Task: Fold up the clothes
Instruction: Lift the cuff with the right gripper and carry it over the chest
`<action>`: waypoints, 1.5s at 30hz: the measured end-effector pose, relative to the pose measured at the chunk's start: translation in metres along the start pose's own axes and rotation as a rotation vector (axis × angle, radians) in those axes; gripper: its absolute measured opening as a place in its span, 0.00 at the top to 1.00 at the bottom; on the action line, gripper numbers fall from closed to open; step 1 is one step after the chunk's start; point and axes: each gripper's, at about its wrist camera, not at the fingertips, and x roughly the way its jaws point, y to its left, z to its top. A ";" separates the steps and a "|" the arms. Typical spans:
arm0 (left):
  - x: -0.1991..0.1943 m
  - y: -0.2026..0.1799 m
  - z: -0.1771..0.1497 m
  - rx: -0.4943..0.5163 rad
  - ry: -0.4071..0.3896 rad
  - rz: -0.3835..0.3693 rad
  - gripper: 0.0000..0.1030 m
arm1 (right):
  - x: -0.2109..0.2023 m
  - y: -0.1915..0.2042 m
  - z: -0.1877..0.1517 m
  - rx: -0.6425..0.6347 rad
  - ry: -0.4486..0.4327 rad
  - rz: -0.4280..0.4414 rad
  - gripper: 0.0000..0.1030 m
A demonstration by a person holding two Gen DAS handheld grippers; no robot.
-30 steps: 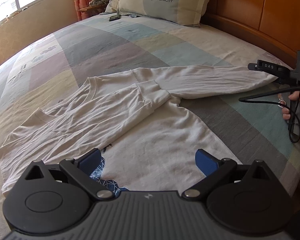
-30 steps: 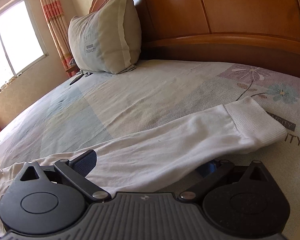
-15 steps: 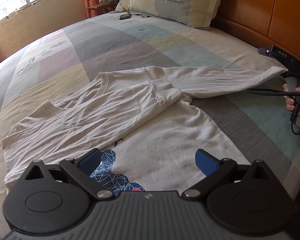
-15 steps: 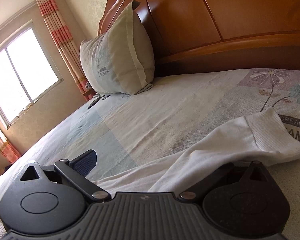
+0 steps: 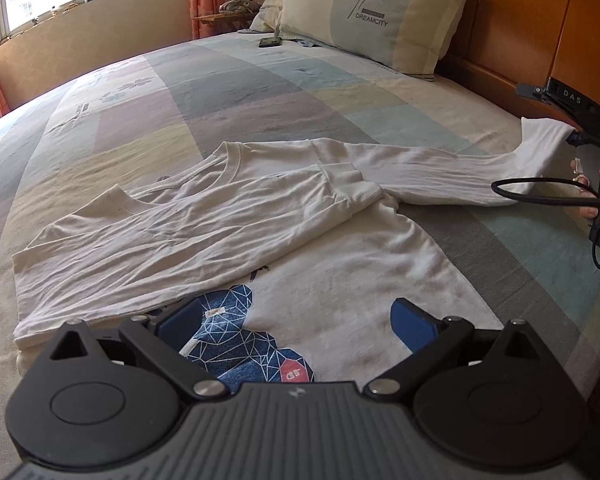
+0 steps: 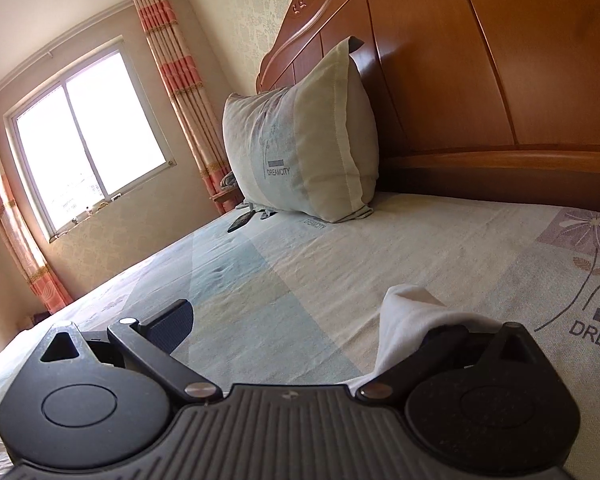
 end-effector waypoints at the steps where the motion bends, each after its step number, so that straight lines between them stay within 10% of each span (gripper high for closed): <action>1: -0.001 0.002 -0.001 -0.004 -0.004 0.000 0.03 | 0.000 0.004 0.001 -0.005 0.002 0.004 0.00; 45: -0.065 0.132 -0.091 -0.028 0.077 -0.005 0.03 | 0.062 0.287 -0.047 -0.255 0.153 0.251 0.00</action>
